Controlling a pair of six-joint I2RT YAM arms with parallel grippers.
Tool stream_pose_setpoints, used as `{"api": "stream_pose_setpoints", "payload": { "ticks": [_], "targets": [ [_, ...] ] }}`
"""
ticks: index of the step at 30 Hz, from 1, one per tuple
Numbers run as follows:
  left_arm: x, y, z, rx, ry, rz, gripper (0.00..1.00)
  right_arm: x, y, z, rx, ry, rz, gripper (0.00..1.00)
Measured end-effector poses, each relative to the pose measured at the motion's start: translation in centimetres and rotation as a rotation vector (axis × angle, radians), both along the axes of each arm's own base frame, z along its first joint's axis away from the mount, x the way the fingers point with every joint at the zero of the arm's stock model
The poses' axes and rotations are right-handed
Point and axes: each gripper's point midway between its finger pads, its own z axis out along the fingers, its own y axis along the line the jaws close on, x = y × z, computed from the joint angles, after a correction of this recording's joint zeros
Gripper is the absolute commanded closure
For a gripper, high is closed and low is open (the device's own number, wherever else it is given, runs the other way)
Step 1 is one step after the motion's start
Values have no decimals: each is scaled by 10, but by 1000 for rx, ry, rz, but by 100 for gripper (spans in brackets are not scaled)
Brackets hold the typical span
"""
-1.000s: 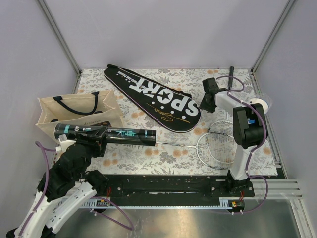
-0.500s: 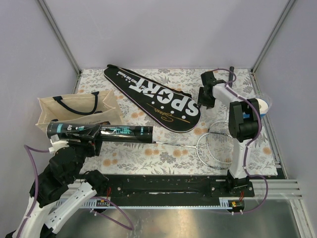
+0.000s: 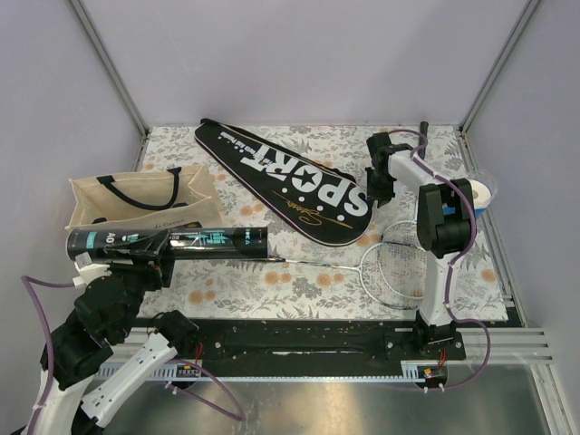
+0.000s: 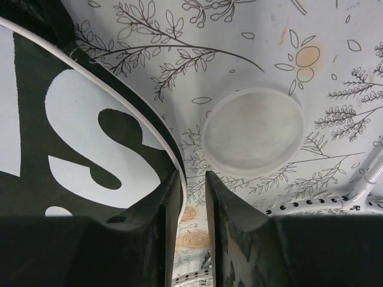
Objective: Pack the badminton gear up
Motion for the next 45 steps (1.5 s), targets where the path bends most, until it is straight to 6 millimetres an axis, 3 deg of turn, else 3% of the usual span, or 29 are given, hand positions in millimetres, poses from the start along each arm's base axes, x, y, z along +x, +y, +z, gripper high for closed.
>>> {"api": "stream_pose_setpoints", "payload": {
  "ticks": [13,21,24,31,41,45],
  "targets": [
    [-3,4,-7,-18,22,16,78,4,9,2,94,6,-47,63],
    [-1,3,-7,-6,33,20,78,27,-9,10,105,-95,-430,56],
    [-2,6,-3,-6,22,27,78,30,-10,12,123,-105,-560,56],
    [-4,12,8,-10,-4,45,78,60,-6,18,181,-150,-769,55],
    [-16,34,20,-7,-50,103,78,30,-19,-9,102,-79,-965,55],
    [-17,37,20,-6,-55,111,78,24,-23,-11,75,-71,-988,54]
  ]
}}
